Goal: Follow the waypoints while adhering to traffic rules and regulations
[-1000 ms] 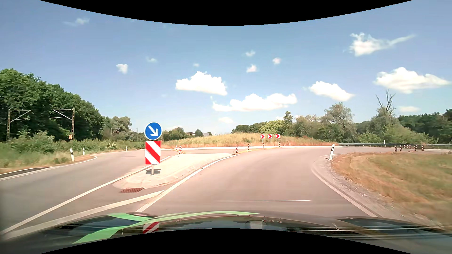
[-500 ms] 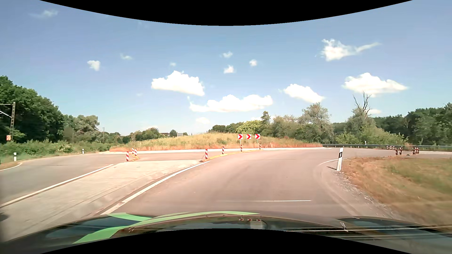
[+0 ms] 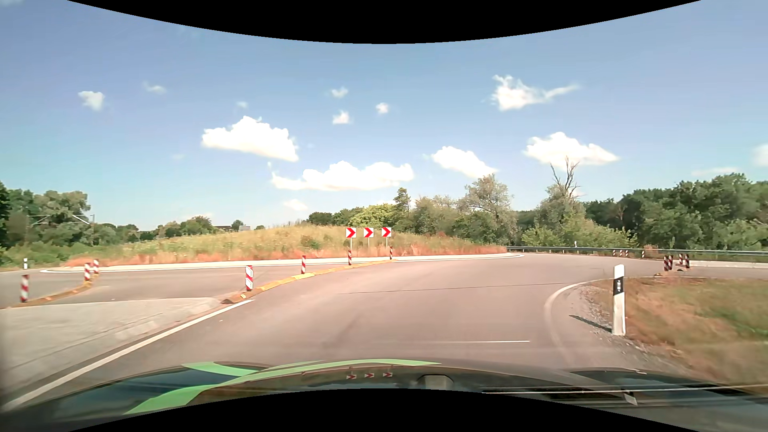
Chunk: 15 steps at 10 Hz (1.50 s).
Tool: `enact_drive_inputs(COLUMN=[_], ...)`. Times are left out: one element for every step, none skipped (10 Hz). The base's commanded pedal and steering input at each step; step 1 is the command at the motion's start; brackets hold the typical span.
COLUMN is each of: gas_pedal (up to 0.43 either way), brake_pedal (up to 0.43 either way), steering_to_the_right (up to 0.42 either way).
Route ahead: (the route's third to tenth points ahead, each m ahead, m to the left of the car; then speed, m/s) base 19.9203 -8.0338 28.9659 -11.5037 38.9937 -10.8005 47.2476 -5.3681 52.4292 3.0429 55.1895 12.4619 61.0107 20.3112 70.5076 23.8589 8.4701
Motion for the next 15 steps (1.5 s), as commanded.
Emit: enact_drive_inputs(gas_pedal=[0.039,0.039,0.059,0.079,0.079,0.087,0.087,0.087,0.087,0.098,0.110,0.118,0.118,0.118,0.118], brake_pedal=[0.000,0.000,0.000,0.000,0.000,0.000,0.000,0.000,0.000,0.000,0.000,0.000,0.000,0.000,0.000], steering_to_the_right=[0.161,0.161,0.161,0.160,0.160,0.160,0.159,0.155,0.148,0.141,0.133,0.128,0.125,0.123,0.121])
